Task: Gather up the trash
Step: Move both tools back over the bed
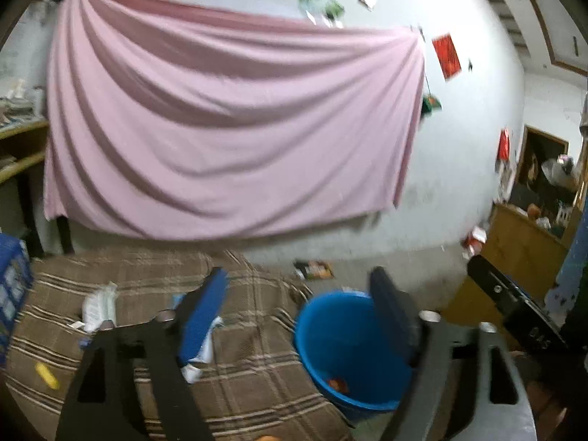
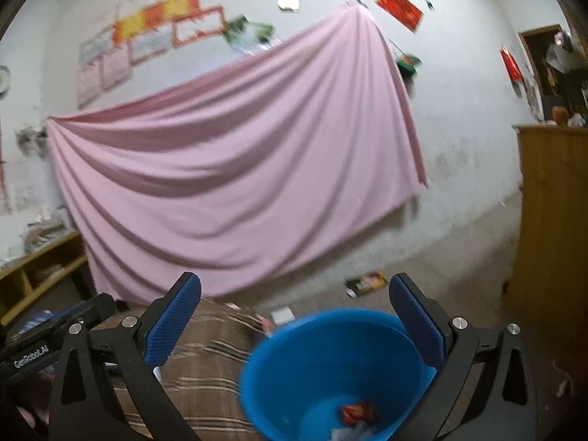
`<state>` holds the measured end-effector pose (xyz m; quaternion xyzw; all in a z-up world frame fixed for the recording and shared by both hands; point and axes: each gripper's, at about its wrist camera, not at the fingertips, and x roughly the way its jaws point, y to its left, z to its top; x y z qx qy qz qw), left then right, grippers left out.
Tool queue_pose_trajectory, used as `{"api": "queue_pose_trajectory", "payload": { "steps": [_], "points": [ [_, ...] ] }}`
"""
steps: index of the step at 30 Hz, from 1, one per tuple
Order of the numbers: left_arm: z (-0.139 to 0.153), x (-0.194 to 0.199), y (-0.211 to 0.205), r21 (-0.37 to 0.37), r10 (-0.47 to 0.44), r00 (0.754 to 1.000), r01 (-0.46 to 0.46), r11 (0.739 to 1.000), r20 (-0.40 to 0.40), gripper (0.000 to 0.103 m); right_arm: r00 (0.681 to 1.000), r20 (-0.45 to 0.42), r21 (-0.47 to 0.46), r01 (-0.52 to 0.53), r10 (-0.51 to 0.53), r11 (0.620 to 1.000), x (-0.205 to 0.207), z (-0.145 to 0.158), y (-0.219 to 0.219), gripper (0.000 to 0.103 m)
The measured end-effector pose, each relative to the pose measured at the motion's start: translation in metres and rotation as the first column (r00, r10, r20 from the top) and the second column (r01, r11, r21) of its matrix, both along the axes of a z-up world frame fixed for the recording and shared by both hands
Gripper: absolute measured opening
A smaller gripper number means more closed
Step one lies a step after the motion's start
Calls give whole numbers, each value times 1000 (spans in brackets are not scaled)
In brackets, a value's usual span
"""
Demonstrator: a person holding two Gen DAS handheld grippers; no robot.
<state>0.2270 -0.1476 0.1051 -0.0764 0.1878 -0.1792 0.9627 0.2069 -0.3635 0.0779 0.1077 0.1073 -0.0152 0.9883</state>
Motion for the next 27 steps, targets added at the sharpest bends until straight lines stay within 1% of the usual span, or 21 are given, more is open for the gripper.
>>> {"api": "queue_pose_trajectory", "payload": {
  "steps": [3, 6, 10, 14, 16, 20, 24, 27],
  "points": [
    [8, -16, 29, -30, 58, 996, -56, 998, 63, 98, 998, 58, -16, -31, 31, 999, -13, 12, 22, 103],
    [11, -33, 59, -54, 115, 986, -110, 993, 121, 99, 991, 116, -40, -58, 62, 998, -26, 20, 46, 103],
    [8, -60, 96, -42, 166, 971, -161, 986, 174, 100, 978, 181, -78, -88, 101, 993, -44, 25, 78, 103],
    [3, -82, 127, -32, 207, 957, -204, 978, 205, 100, 964, 234, -111, -102, 126, 989, -65, 24, 107, 103],
    [-2, -93, 140, -27, 226, 950, -226, 974, 214, 100, 960, 245, -124, -103, 131, 987, -73, 21, 118, 103],
    [-17, -110, 162, -19, 254, 940, -256, 966, 228, 100, 963, 228, -144, -115, 146, 983, -82, 12, 141, 103],
    [-39, -123, 173, 7, 270, 936, -279, 960, 228, 100, 972, 165, -156, -139, 165, 978, -83, -3, 160, 103],
    [-52, -126, 178, 27, 277, 938, -289, 957, 208, 100, 978, 111, -165, -157, 177, 974, -82, -15, 168, 103]
  ]
}}
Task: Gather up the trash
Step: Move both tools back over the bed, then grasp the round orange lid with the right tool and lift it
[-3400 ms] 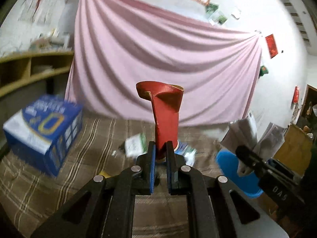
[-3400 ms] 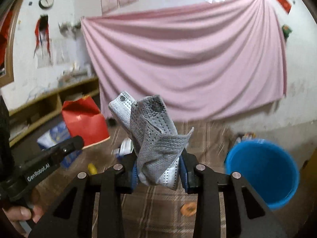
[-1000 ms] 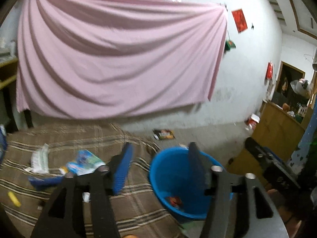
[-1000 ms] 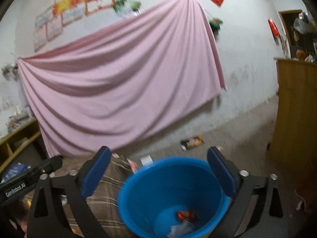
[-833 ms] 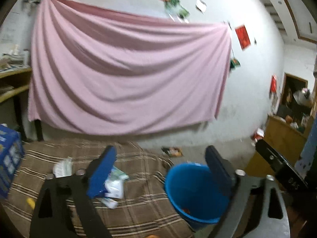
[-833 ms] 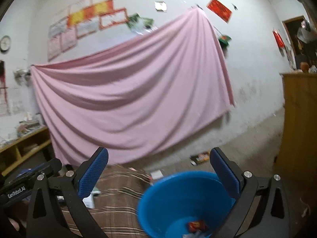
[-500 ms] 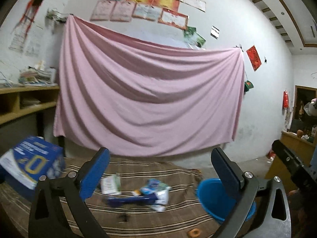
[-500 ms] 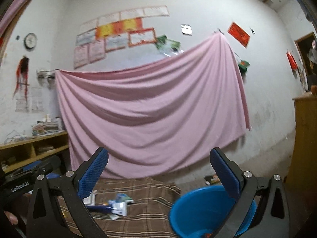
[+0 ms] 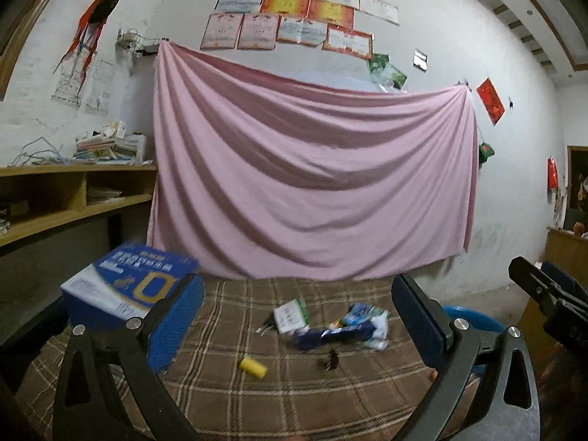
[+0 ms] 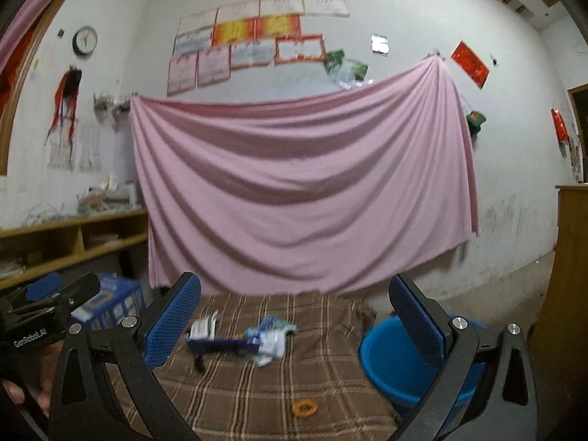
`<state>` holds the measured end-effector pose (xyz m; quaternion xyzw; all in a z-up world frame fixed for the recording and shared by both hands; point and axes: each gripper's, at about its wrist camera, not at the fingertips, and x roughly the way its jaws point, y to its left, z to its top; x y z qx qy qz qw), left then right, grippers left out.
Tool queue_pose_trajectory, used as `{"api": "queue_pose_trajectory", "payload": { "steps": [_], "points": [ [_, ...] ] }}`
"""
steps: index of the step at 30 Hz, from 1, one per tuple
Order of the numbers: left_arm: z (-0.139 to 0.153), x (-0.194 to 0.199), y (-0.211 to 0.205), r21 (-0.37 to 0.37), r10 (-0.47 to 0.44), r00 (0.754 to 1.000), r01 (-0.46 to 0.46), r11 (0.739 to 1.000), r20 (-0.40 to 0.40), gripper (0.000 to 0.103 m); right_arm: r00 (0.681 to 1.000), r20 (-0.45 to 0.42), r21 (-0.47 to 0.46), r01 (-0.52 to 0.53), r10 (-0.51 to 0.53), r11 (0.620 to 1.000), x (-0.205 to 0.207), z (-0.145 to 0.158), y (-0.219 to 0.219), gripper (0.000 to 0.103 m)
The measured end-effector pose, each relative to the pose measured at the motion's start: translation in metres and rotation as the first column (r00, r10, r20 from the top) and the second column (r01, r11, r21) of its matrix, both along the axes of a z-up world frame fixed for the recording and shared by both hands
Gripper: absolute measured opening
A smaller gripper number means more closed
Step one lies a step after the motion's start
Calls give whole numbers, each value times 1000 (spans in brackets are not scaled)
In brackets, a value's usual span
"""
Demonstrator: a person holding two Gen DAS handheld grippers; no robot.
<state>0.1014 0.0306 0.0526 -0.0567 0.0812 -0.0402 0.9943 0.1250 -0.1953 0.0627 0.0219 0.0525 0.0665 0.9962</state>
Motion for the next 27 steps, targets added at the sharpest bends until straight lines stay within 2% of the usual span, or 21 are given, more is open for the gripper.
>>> {"api": "queue_pose_trajectory", "payload": {
  "steps": [8, 11, 16, 19, 20, 22, 27],
  "points": [
    [-31, 9, 8, 3, 11, 996, -11, 1000, -87, 100, 984, -170, -45, 41, -48, 998, 12, -31, 9, 103],
    [-37, 23, 8, 16, -6, 988, 8, 1000, -151, 100, 956, -283, -64, 62, -78, 996, 27, -46, 6, 103],
    [-47, 45, -1, 18, -59, 968, 65, 998, -242, 100, 912, -400, -82, 66, -94, 994, 43, -62, 4, 102],
    [-53, 62, -10, 11, -101, 946, 109, 994, -308, 100, 882, -462, -86, 62, -95, 994, 51, -71, 2, 94],
    [-54, 66, -12, 7, -113, 939, 122, 993, -325, 100, 868, -488, -88, 58, -94, 994, 54, -75, 1, 85],
    [-58, 78, -18, 1, -138, 919, 149, 989, -369, 99, 849, -522, -89, 48, -88, 995, 59, -81, 0, 74],
    [-71, 107, -33, -12, -188, 850, 209, 978, -491, 72, 799, -598, -75, 15, -57, 997, 69, -93, -1, 57]
  ]
}}
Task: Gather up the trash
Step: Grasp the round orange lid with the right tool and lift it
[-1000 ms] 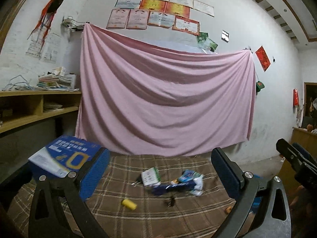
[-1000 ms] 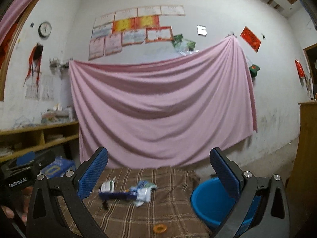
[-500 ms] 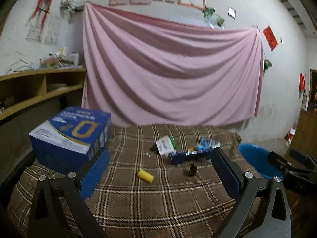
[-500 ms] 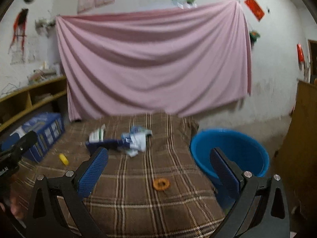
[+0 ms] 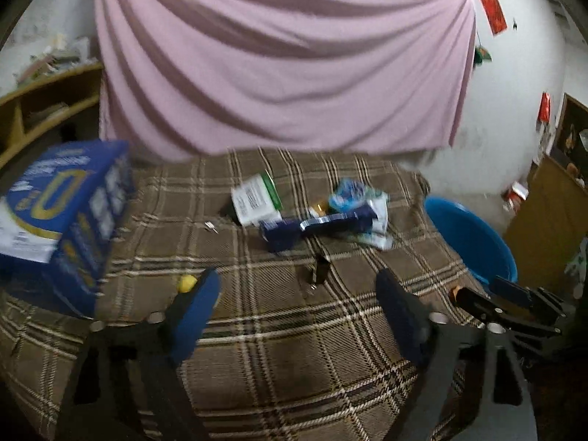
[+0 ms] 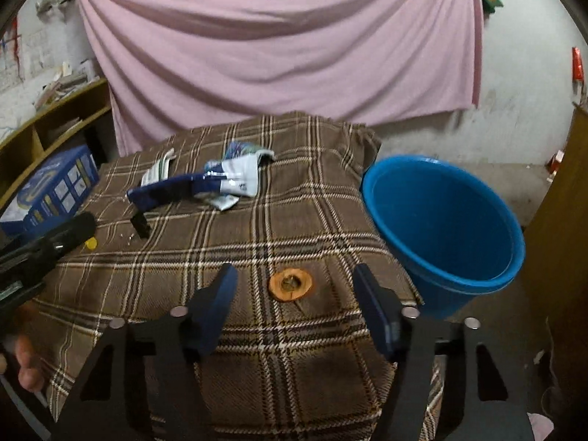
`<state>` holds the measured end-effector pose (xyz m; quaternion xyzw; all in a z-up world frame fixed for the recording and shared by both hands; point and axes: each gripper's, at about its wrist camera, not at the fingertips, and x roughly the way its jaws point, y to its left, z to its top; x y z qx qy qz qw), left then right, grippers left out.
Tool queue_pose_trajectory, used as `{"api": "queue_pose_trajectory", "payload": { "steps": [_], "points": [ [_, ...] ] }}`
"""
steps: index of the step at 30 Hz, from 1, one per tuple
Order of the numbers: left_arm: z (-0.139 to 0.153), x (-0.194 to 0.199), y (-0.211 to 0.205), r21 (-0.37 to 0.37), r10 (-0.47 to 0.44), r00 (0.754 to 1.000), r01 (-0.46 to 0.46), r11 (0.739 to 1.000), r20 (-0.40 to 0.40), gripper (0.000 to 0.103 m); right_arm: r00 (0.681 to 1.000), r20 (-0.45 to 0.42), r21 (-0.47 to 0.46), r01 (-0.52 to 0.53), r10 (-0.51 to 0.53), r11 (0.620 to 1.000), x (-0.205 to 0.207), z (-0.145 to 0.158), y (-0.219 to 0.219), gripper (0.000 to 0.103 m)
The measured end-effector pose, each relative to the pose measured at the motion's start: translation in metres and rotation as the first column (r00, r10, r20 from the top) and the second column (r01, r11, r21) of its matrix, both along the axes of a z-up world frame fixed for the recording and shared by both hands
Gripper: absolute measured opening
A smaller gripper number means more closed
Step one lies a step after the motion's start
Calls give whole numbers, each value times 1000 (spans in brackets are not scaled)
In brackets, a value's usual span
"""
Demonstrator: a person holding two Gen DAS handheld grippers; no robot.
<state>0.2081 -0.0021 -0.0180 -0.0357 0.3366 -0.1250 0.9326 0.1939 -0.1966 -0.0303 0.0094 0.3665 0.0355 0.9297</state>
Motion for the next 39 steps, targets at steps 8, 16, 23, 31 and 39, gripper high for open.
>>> {"api": "queue_pose_trajectory", "payload": {
  "steps": [8, 16, 23, 31, 39],
  "points": [
    [-13, 36, -16, -24, -52, 987, 49, 999, -150, 40, 996, -88, 25, -27, 29, 999, 12, -12, 0, 32],
    [-17, 44, -17, -40, -55, 982, 49, 998, -182, 9, 995, -93, 38, -43, 47, 998, 13, -12, 0, 28],
    [-1, 30, -22, -17, -48, 993, 46, 999, -106, 9, 998, -35, 66, -57, 60, 996, 6, -5, -1, 28],
    [38, 13, -44, 22, -52, 999, 52, 998, 12, 9, 988, 148, 73, -49, 38, 996, -6, 31, -14, 28],
    [83, 1, -72, 57, -77, 985, 69, 996, 157, 9, 931, 365, 70, -21, -6, 997, -13, 82, -38, 28]
  ]
}}
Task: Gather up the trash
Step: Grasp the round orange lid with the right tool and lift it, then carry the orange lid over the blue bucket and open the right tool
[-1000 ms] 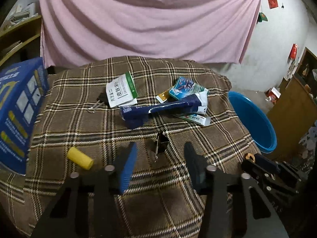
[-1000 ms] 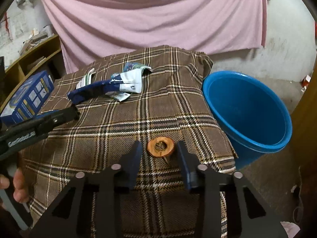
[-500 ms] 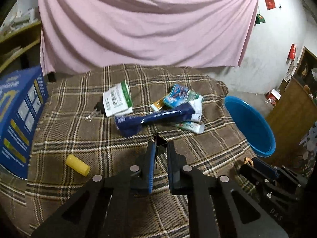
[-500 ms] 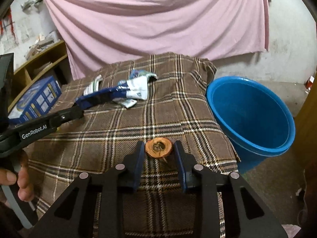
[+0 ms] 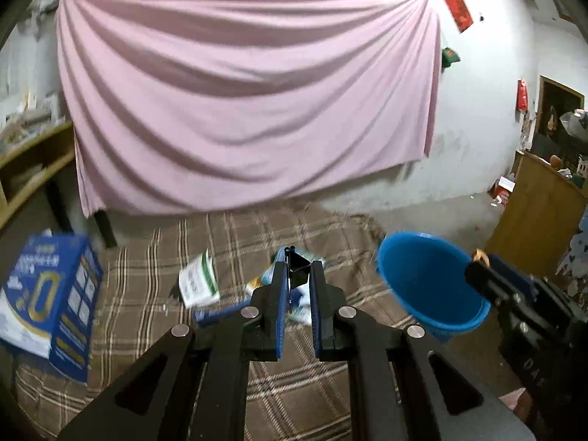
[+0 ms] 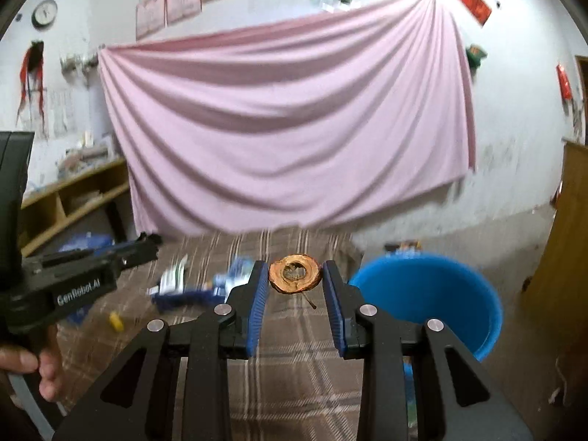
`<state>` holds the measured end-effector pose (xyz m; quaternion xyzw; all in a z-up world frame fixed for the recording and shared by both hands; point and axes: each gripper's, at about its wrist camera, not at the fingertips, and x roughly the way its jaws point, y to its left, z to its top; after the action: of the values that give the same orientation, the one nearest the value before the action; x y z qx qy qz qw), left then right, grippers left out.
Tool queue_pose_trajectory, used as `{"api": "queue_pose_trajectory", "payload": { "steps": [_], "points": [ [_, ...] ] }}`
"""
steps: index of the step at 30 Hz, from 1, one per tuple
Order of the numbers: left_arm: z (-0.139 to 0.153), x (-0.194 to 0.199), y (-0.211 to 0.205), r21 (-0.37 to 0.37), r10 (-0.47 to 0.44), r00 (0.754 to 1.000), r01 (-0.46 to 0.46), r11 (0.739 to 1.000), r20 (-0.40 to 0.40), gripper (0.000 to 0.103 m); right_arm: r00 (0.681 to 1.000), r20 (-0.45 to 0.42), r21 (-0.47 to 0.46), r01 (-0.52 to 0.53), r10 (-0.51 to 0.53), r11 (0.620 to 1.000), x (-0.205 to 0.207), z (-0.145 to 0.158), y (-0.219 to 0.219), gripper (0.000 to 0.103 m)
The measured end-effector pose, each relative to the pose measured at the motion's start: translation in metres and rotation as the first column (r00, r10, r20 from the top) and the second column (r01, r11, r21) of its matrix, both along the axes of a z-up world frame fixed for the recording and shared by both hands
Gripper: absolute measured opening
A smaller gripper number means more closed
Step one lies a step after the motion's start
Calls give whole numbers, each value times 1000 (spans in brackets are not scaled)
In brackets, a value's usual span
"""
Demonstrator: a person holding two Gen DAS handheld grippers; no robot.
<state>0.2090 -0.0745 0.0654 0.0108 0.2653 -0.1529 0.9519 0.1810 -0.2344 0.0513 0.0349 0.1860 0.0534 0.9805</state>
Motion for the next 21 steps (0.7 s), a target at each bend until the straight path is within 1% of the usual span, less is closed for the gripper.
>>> {"api": "queue_pose_trajectory", "payload": {
  "steps": [4, 10, 15, 21],
  "points": [
    [19, -4, -15, 16, -17, 998, 16, 1000, 60, 9, 996, 88, 1, 23, -23, 1000, 0, 19, -13, 28],
    [41, -11, -39, 21, -32, 988, 29, 999, 151, 9, 978, 198, 6, 67, -67, 998, 0, 41, -38, 28],
    [50, -14, -59, -2, -51, 973, 53, 999, 225, 9, 951, 285, 24, 115, -118, 993, -4, 53, -61, 28],
    [52, -7, -86, 1, -89, 957, 92, 996, 275, 9, 924, 345, 40, 163, -167, 986, -4, 57, -88, 28]
  ]
}}
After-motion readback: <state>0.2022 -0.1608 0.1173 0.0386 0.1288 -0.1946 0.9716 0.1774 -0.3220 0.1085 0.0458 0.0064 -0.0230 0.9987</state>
